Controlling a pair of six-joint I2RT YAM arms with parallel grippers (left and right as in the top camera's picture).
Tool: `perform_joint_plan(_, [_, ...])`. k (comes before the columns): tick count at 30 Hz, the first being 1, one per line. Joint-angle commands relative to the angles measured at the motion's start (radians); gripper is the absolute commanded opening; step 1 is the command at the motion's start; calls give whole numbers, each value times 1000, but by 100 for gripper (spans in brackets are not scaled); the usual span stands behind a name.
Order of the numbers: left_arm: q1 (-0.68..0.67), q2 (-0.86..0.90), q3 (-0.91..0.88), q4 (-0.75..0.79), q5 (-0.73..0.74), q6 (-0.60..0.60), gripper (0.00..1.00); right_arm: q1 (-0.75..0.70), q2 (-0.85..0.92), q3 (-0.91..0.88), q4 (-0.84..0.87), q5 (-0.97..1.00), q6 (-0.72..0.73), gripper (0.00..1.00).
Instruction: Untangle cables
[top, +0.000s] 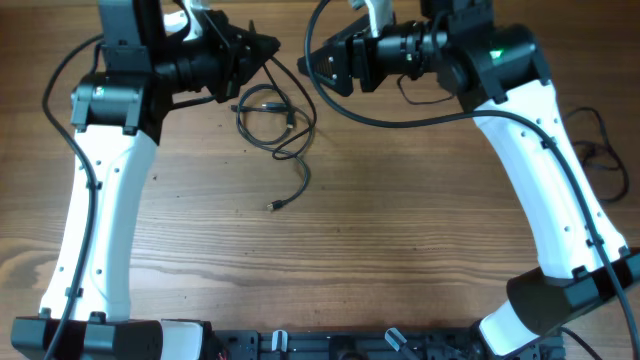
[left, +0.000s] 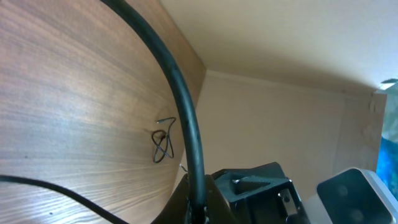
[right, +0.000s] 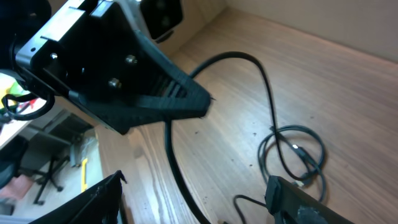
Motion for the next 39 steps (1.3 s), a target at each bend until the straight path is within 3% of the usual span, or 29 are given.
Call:
perform_joint_plan(1, [-35, -6, 3, 3, -35, -126, 4, 33, 15, -1, 3, -11, -14, 73])
perform_joint_plan(5, [-50, -6, 3, 4, -13, -240, 4, 74, 34, -5, -1, 92, -14, 61])
perform_joint_plan(9, [-49, -6, 3, 12, -4, -239, 5, 84, 62, -5, -1, 92, -13, 42])
perform_joint_plan(11, [-50, -6, 3, 14, -5, -238, 6, 84, 70, -5, 1, 92, -11, 25])
perform_joint_plan(13, [-50, -6, 3, 11, -21, -181, 10, 84, 68, -3, 11, 92, -10, 9])
perform_joint_plan(14, [-50, -6, 3, 5, -71, -38, 21, 74, 56, -2, 25, 112, 30, 4])
perform_joint_plan(16, [-50, -6, 3, -62, -170, 106, 41, 45, 25, -2, 28, 187, 92, 4])
perform_joint_plan(17, [-50, -6, 3, -135, -264, 142, 57, 7, -14, -2, 21, 235, 123, 4])
perform_joint_plan(19, [-50, -3, 2, -286, -504, 141, 67, -100, -105, -2, 5, 324, 187, 4])
perform_joint_plan(21, [-50, 5, -3, -351, -613, 142, 68, -210, -182, -2, 2, 397, 229, 4])
perform_joint_plan(24, [-50, 24, -17, -363, -626, 142, 73, -489, -280, -1, 55, 465, 290, 4])
perform_joint_plan(28, [-50, 58, -17, -370, -625, 141, 72, -755, -294, 21, 225, 467, 383, 4])
perform_joint_plan(34, [-50, 72, -17, -370, -625, 141, 71, -900, -118, 21, 338, 737, 388, 4])
perform_joint_plan(39, [-56, 75, -17, -357, -625, 141, 70, -911, 180, 21, 575, 759, 353, 5])
